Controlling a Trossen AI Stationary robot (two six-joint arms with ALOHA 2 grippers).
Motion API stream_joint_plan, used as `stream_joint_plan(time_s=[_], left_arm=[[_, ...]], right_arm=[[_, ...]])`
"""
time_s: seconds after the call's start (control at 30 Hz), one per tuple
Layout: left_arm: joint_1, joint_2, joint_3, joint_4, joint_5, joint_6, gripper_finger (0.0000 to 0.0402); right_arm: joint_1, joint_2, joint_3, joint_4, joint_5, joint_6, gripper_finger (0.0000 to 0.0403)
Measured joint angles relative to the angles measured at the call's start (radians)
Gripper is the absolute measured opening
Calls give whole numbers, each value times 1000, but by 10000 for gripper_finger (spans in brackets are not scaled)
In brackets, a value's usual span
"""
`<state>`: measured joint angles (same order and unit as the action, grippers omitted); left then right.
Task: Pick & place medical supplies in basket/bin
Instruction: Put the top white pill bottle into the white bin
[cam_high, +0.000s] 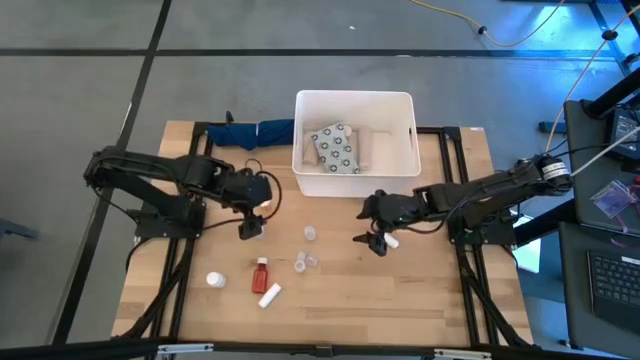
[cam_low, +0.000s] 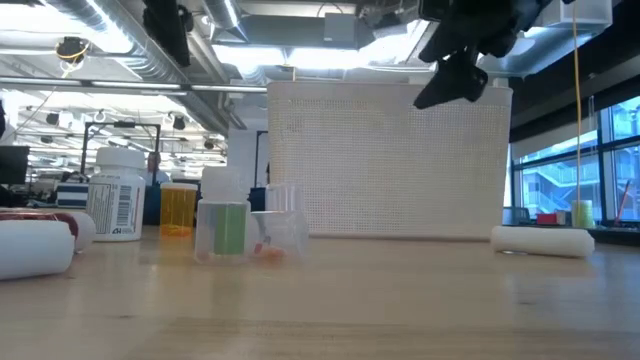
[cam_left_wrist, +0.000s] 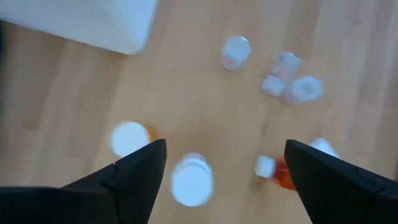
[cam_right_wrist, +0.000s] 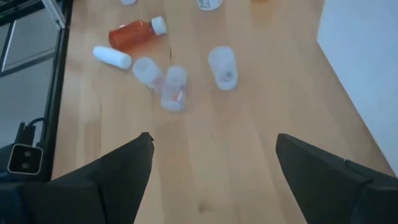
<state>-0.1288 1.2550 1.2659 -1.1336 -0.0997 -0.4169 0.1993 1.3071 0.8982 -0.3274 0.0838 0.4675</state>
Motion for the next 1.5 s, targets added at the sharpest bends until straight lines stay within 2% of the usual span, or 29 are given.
stream_joint_plan(time_s=[0.13, 0.27, 0.4, 0.53, 0.83, 1.27, 1.37, 1.5], left_arm=[[-2, 34, 0, 13, 63, -89, 322], [-1, 84, 0, -2, 25, -292, 322], [15, 151, 0, -110, 14, -471, 321], [10, 201, 0, -166, 2, -573, 309], [-2, 238, 0, -185, -35, -594, 287], [-2, 233, -1, -203, -48, -563, 284], [-2, 228, -37, -196, -47, -557, 283], [9, 195, -127, -123, 14, -578, 283]], right_arm=[[-1, 0, -2, 0, 1, -3, 338], [-1, 0, -2, 5, 1, -26, 338], [0, 0, -2, 14, 1, -30, 338], [0, 0, -2, 27, 1, -30, 338], [0, 1, -2, 53, 1, -27, 338], [0, 1, -2, 83, 1, -29, 338], [0, 1, -2, 86, 1, -29, 338], [0, 1, -2, 86, 1, -29, 338]])
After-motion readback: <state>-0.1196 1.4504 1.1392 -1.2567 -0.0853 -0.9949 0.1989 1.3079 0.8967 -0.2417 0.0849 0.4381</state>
